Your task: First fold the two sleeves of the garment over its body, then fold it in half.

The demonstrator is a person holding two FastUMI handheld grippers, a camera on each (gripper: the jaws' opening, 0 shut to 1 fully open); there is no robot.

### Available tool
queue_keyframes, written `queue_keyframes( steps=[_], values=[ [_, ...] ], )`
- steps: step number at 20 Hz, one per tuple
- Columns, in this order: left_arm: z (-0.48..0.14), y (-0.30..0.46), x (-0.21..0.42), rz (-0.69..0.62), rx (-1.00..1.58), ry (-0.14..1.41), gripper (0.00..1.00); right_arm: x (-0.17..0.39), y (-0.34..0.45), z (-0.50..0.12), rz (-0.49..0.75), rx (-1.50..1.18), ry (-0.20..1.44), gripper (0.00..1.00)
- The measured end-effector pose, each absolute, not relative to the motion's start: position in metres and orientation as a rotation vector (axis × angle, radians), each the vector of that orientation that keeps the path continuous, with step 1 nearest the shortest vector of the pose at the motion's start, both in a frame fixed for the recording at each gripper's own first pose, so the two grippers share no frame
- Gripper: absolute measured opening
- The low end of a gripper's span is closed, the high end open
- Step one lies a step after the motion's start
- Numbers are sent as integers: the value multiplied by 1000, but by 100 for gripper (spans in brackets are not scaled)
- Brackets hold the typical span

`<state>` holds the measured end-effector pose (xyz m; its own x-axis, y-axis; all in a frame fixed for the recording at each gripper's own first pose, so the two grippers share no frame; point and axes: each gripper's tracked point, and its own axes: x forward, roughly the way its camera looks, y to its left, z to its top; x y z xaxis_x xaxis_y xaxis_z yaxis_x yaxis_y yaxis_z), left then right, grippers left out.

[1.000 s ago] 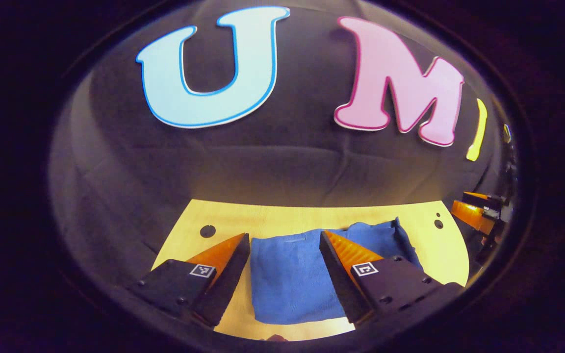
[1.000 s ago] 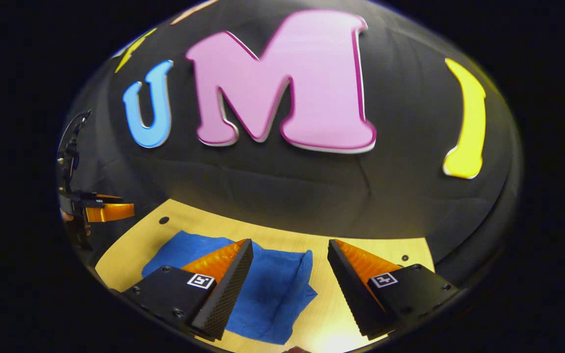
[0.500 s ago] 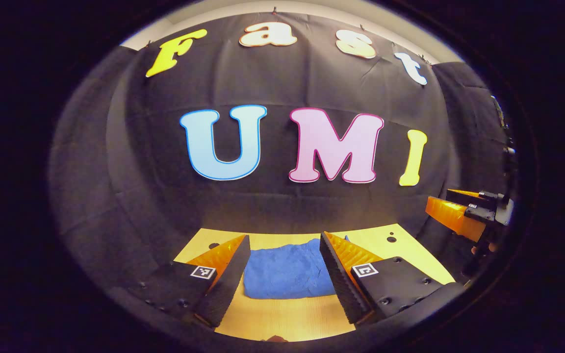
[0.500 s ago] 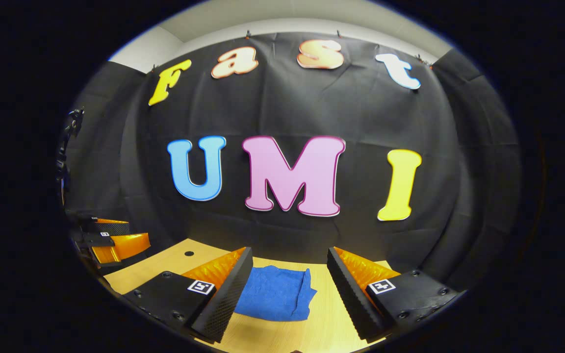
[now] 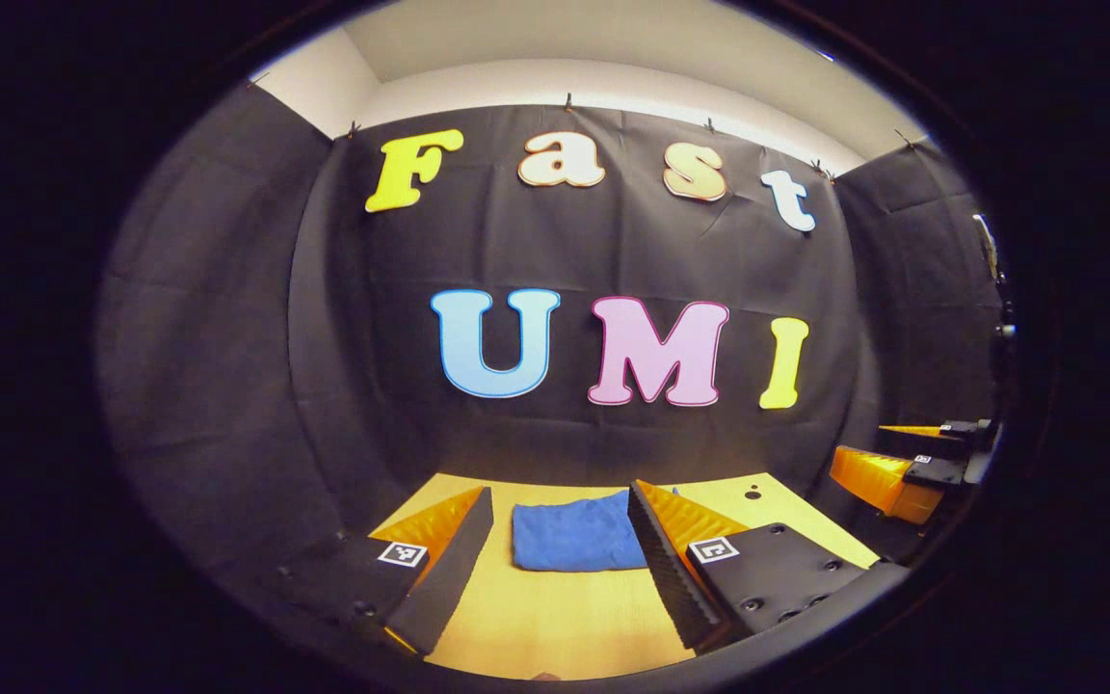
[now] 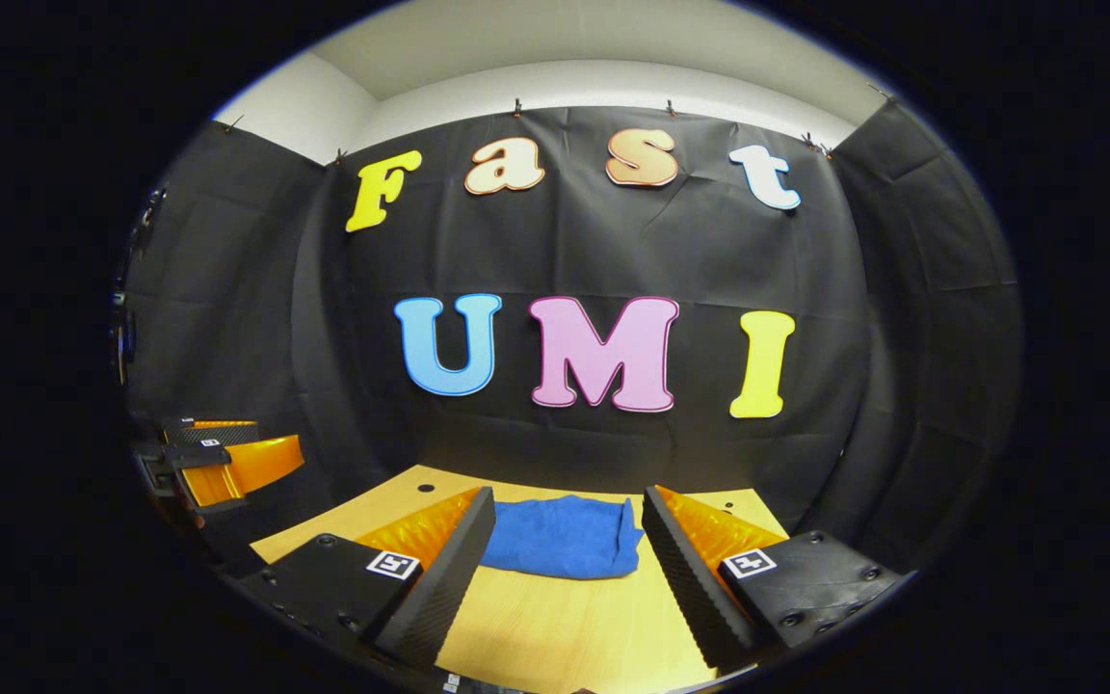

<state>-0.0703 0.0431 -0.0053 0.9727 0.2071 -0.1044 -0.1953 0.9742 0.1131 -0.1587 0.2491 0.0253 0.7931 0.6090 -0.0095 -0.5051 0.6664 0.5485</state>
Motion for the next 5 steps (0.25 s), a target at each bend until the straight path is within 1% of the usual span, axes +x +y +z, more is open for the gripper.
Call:
queue_keyframes(
  steps=[2, 3, 4, 5],
  values=[
    [-5, 33, -85, 208, 114, 101, 81, -160, 235, 32, 596, 537, 163, 98],
    [-7, 27, -89, 203, 105, 99, 83, -162, 231, 36, 586, 536, 145, 100],
    [-7, 22, -93, 203, 101, 94, 83, -162, 227, 41, 577, 534, 124, 98],
    [-4, 19, -96, 199, 109, 85, 81, -160, 222, 43, 566, 524, 105, 87]
  ],
)
